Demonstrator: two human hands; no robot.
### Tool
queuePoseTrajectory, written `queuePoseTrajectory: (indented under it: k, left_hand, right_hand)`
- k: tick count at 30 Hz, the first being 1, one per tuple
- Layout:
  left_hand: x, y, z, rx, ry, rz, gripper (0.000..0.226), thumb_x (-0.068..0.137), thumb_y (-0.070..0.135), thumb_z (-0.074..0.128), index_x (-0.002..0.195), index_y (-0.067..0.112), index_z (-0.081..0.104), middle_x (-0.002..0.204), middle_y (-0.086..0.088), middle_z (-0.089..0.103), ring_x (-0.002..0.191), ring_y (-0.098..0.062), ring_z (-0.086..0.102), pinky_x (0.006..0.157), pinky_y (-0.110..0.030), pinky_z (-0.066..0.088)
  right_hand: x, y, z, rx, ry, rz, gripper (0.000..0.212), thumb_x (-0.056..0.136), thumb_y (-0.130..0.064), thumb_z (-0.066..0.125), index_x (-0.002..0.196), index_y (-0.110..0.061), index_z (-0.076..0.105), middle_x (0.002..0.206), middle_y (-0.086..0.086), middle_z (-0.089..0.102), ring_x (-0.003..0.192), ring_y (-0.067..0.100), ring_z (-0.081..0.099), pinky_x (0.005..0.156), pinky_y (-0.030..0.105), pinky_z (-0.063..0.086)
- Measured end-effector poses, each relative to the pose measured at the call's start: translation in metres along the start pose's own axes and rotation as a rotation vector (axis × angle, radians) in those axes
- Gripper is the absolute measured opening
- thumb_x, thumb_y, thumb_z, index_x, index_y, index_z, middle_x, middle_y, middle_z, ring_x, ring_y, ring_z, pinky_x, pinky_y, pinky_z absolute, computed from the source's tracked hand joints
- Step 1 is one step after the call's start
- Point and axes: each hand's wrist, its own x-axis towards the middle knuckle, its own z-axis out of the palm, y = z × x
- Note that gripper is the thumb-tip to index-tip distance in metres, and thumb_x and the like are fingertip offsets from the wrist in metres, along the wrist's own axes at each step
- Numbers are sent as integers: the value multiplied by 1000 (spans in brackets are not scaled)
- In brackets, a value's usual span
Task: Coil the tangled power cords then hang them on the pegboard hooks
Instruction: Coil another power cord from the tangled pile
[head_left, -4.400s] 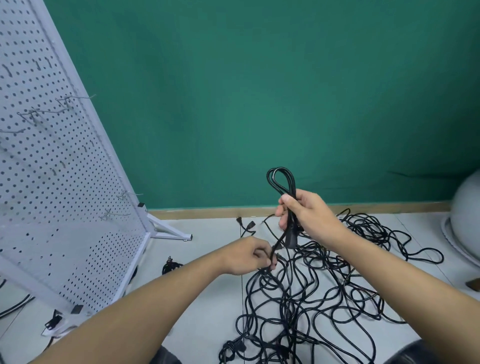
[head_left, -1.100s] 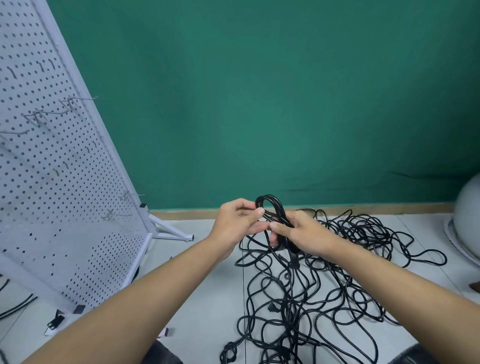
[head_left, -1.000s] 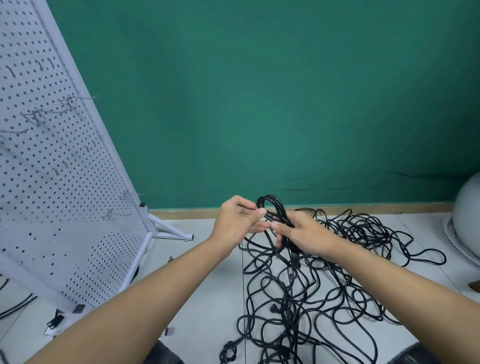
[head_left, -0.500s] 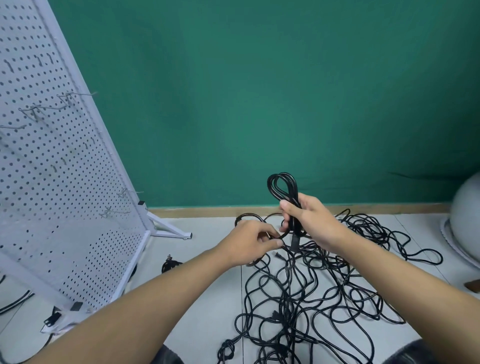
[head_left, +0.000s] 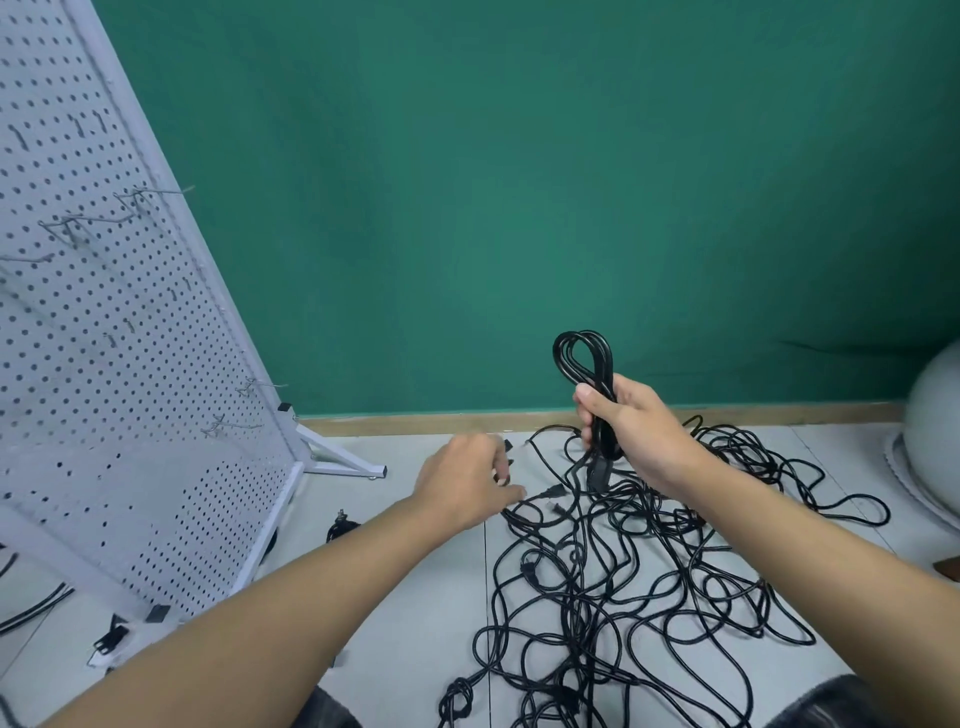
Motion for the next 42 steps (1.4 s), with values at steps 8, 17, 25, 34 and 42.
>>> queuePoseTrajectory:
  k: [8,17,25,34,42]
  left_hand:
    - [1,20,12,-377,-198,317,16,102,25,62,117,19,64,116,10,71,102,7,62,87,-12,42]
    - [4,12,6,-365,-120,264,16,104,30,59,94,19,64,78,15,59,68,-1,54,65,-16,39]
    - [1,5,4,-486,-261,213,9,109,25,48,104,19,52,84,-7,67,65,-13,66,67,-32,56]
    - [7,3,-22,-479,-50,330,12,93,35,75,82,31,72,77,0,67,72,-14,55,71,-32,46]
    - [5,-2,-26,-604,-100,304,4,90,33,77,88,31,74,77,-11,61,68,-14,49,68,-35,44]
  right_hand:
    - [-2,-4,8,163,-74,-55,15,107,-17,52,97,-6,54,72,2,52,62,15,55,73,34,59]
    - [4,4,0,-372,243,-109,33,107,-31,54,92,-2,55,68,4,66,56,20,69,66,31,57]
    - [8,5,-11,-484,292,-110,30,106,-31,54,92,-4,59,71,3,70,50,12,65,62,32,57]
    - [8,17,-11,-602,-111,56,25,106,-33,54,100,-10,60,81,-1,77,63,15,71,69,35,58]
    - [1,10,-3,-538,-302,47,24,107,-29,54,98,-8,61,78,3,75,69,16,69,71,32,56]
